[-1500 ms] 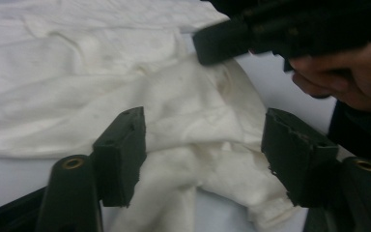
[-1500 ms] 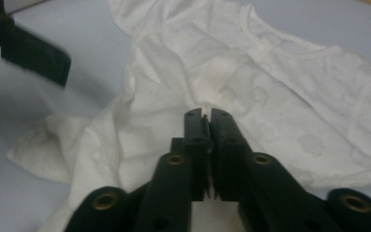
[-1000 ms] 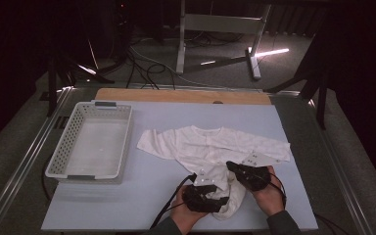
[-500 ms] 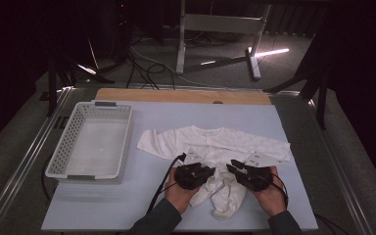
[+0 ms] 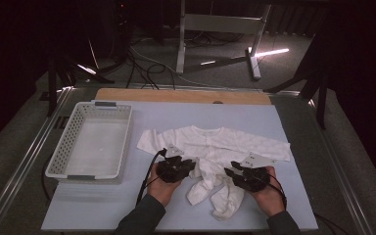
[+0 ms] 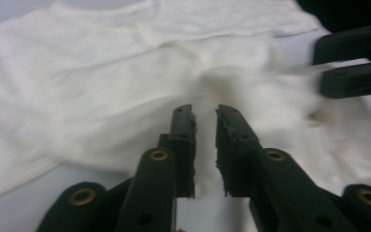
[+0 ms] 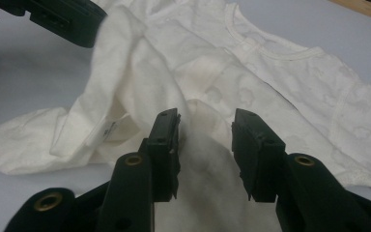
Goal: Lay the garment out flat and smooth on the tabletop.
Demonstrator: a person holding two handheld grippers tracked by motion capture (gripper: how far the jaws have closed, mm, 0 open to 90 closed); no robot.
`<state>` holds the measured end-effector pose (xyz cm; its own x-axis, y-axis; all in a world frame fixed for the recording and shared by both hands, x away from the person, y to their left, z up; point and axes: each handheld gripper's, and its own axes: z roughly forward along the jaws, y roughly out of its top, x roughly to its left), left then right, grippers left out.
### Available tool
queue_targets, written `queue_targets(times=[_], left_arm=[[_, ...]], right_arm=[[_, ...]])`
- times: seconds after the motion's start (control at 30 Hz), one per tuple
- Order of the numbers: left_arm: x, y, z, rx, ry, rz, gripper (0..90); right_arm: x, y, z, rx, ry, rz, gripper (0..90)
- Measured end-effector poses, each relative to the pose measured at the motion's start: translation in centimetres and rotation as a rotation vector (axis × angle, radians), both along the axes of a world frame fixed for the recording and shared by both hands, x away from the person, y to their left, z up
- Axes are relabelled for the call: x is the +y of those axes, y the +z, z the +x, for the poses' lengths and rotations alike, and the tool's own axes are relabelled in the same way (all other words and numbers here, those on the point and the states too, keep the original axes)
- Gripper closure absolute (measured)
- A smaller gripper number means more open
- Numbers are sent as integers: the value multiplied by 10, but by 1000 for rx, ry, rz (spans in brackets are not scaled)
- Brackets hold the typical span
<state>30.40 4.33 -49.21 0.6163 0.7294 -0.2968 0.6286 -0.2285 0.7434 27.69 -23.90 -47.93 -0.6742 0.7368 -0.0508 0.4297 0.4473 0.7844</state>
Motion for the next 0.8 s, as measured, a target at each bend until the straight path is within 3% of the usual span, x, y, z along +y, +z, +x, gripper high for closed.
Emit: queue_targets(times=[0.17, 0.3, 0.43, 0.5, 0.67, 0.7, 0.8], left_arm=[[-1, 8, -9, -30, -16, -39, 607], [-12, 19, -17, -66, -56, -74, 557], [-27, 24, -22, -96, -99, -73, 538], [-34, 24, -22, -91, -111, -75, 537], [-46, 19, -22, -83, -109, -46, 520], [-56, 10, -22, -66, -99, -9, 481], [-63, 3, -20, -67, -87, 39, 410]], right_arm=[[0, 0, 1, 2, -2, 8, 607], [1, -1, 1, 2, 3, 12, 587], [0, -1, 1, 0, -7, 20, 537], [0, -1, 1, 3, -9, 23, 519], [-1, 0, 1, 5, -9, 31, 512], [-2, 0, 1, 7, -12, 33, 502], [-3, 0, 1, 10, -14, 38, 500]])
